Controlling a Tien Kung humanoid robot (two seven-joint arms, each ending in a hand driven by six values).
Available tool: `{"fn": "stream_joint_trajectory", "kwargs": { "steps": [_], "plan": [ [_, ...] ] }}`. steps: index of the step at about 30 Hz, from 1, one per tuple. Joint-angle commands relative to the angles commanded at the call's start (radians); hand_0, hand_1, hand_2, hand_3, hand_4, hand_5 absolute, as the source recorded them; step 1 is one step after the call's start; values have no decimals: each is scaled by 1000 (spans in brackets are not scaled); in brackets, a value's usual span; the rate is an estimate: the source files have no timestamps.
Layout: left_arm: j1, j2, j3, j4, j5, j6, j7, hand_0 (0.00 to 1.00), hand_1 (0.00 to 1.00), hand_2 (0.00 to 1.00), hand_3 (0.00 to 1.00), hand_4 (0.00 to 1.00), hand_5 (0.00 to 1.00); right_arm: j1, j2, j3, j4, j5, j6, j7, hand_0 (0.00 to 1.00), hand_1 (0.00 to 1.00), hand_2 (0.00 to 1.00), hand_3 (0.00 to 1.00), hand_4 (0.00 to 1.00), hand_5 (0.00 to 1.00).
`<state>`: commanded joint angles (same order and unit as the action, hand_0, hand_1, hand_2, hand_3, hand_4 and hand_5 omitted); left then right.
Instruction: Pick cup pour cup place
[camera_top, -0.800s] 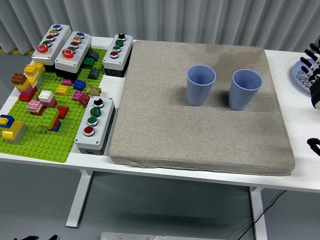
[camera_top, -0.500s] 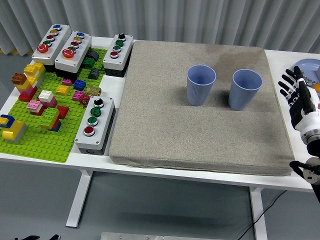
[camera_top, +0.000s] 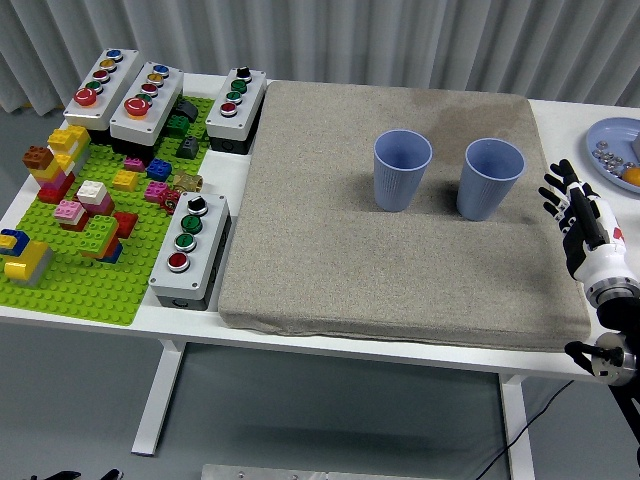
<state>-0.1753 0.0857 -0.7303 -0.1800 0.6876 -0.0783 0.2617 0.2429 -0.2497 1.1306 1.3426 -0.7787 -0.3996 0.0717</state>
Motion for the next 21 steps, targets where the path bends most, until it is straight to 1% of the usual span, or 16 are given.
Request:
{"fn": "stream_joint_trajectory", "kwargs": {
  "steps": [3, 4, 8, 13, 15, 16, 18, 21],
  "plan": [
    [0, -1, 1, 0, -2, 0, 0, 766, 782, 823, 710, 511, 998, -2, 3, -5, -24, -10, 16, 23, 939, 821, 836, 808, 811, 906],
    [0, -1, 1, 0, -1, 0, 0, 766, 782, 823, 711, 509, 998, -3, 3, -8, -34, -19, 19, 29, 935, 821, 837, 808, 823, 800],
    [-1, -2, 4, 0, -3, 0, 0, 766, 782, 823, 711, 509, 998, -8, 6, -19, -58, -35, 22, 42, 935, 821, 837, 808, 823, 800],
    [-1, -2, 6, 0, -3, 0, 1, 766, 781, 821, 710, 509, 998, -11, 6, -27, -70, -49, 21, 50, 935, 821, 836, 808, 822, 797],
    [0, -2, 8, 0, -4, 0, 1, 766, 781, 821, 710, 509, 998, -14, 6, -30, -70, -82, 19, 51, 935, 821, 836, 808, 822, 797],
    [0, -2, 9, 0, -4, 0, 1, 766, 782, 821, 710, 510, 998, -15, 6, -31, -70, -101, 19, 50, 932, 822, 851, 821, 888, 444],
    [2, -2, 10, 0, -3, -1, 1, 766, 782, 821, 710, 510, 998, -15, 6, -36, -67, -162, 14, 44, 932, 822, 851, 821, 888, 444],
    [3, -2, 12, 0, -3, -1, 1, 766, 782, 821, 710, 510, 998, -15, 5, -43, -64, -237, 23, 17, 932, 822, 851, 821, 888, 444]
  ]
}}
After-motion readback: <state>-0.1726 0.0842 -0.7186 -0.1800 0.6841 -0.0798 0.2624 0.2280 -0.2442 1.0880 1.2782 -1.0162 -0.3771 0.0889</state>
